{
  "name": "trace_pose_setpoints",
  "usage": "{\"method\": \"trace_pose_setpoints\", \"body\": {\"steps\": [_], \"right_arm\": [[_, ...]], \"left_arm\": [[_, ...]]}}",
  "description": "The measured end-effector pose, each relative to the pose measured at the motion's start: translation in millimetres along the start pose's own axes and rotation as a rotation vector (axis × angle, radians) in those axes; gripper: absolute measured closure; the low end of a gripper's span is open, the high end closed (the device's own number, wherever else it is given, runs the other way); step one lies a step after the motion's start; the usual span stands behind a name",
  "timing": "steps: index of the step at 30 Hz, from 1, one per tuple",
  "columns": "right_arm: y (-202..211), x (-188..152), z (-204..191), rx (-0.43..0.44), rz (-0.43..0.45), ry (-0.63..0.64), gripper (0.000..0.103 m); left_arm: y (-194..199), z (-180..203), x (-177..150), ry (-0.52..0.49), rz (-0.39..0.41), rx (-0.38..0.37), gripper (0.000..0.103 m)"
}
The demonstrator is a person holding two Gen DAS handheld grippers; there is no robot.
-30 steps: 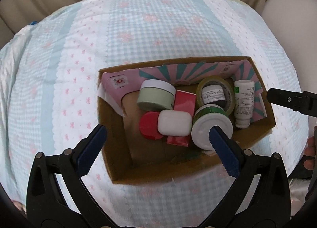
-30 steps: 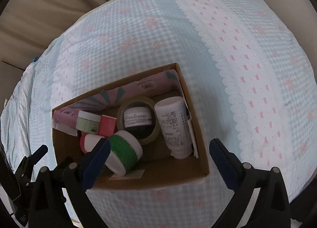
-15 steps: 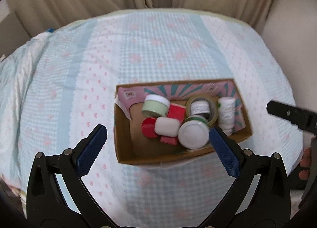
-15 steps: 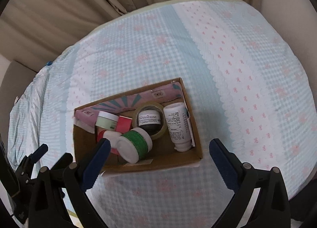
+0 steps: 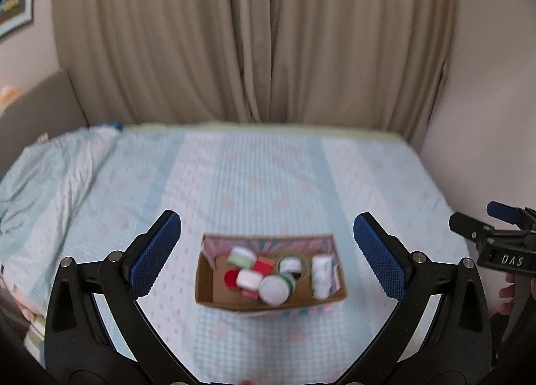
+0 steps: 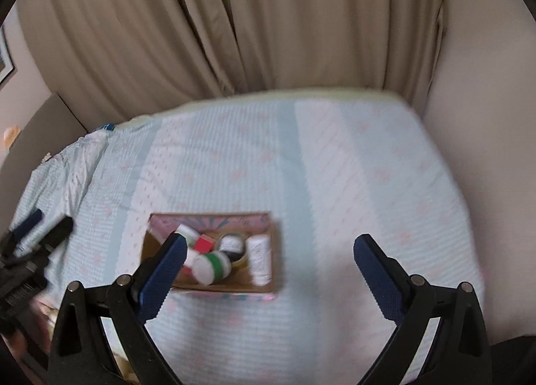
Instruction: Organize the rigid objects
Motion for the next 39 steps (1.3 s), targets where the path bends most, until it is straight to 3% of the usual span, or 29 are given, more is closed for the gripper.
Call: {"method": "trace_pose_setpoints", "body": {"steps": [6, 12, 25, 39], "right_arm": [[66, 18, 14, -0.038, 0.137, 0.023, 0.004], [105, 24, 19, -0.072, 0.229, 0.037, 0.004], [122, 20, 25, -0.079, 0.289, 0.067, 0.004], [120, 22, 28, -0.07, 0.287, 0.053, 0.004]], "left_arm": [[55, 25, 21, -0.046, 0.122, 0.019, 0.0], [78, 38, 21, -0.026, 0.158, 0.0, 0.0], [92, 53, 14, -0.023, 0.19, 0.011, 0.0], [90, 56, 16, -0.028, 0.193, 0.011, 0.0]]}}
Point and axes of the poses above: each gripper's, at about its wrist camera, not at the fingertips, and y roughly against the way its jaws point, z to its right, x to its top, the point moved 5 cm from there along -y, roughly the way its jaws point, and after that the axes turned 5 degrees about x, right-handed, at the moved point
